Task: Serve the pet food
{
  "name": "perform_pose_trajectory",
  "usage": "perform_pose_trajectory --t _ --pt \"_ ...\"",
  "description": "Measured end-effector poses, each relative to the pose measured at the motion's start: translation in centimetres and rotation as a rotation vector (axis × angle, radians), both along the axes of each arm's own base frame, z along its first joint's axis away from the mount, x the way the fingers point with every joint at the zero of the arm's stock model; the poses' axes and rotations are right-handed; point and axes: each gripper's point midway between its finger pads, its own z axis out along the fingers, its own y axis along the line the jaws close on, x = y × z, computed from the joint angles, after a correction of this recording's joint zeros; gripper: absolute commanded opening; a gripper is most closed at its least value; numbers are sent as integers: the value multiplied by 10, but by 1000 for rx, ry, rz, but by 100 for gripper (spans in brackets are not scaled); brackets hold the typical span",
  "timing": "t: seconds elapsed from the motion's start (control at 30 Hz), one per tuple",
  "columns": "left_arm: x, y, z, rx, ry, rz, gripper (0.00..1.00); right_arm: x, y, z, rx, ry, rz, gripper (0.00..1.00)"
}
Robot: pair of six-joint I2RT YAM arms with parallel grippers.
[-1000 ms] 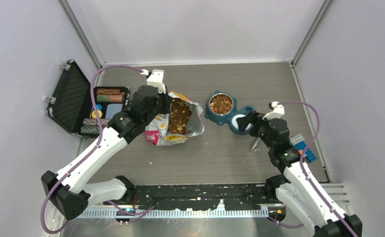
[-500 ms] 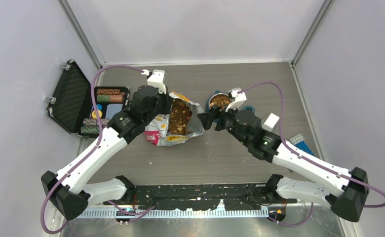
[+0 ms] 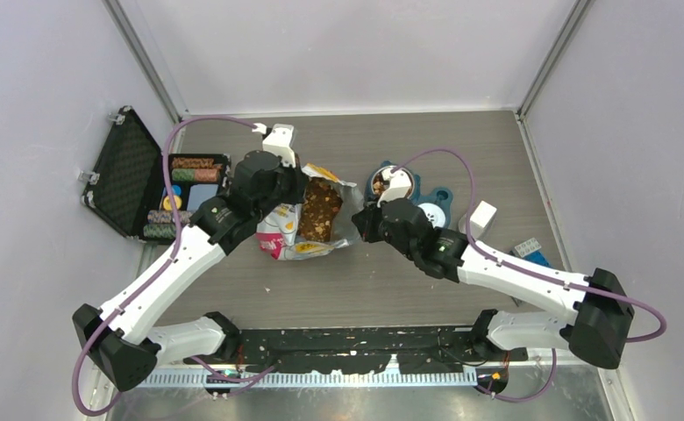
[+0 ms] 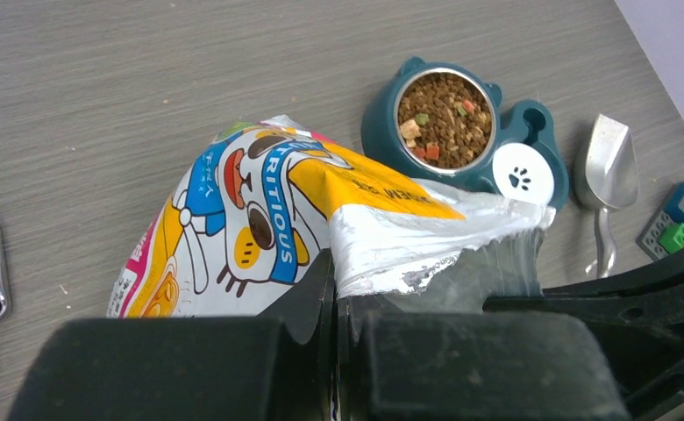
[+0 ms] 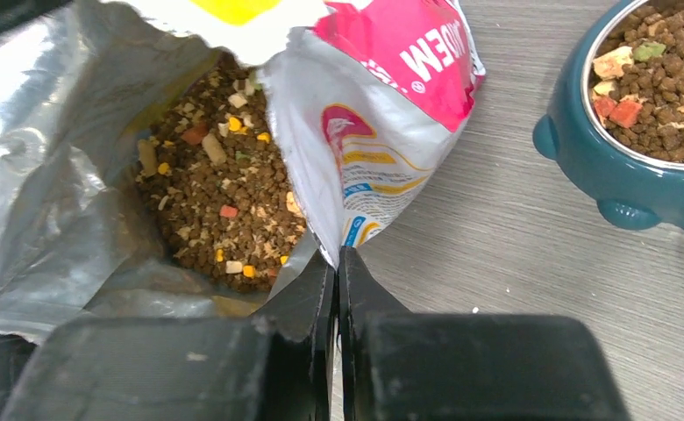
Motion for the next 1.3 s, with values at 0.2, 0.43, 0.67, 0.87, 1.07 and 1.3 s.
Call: perform_pose_trajectory --t 0.2,0.43,0.67,0.87,1.07,1.3 --pt "-20 -14 -1 17 19 -97 0 -29 5 23 72 -28 143 5" --pt "-54 -23 9 12 17 -217 0 -67 4 68 202 -79 300 5" --pt "-61 -24 8 51 66 -253 0 -62 10 82 240 -98 283 5" --pt "-46 -31 5 103 101 -235 24 -22 15 82 231 -140 109 5" --pt "-31 -32 28 64 23 -170 99 7 1 74 266 -198 -78 5" --pt "-42 -3 66 -14 -88 -87 99 15 -8 73 259 -229 -148 5"
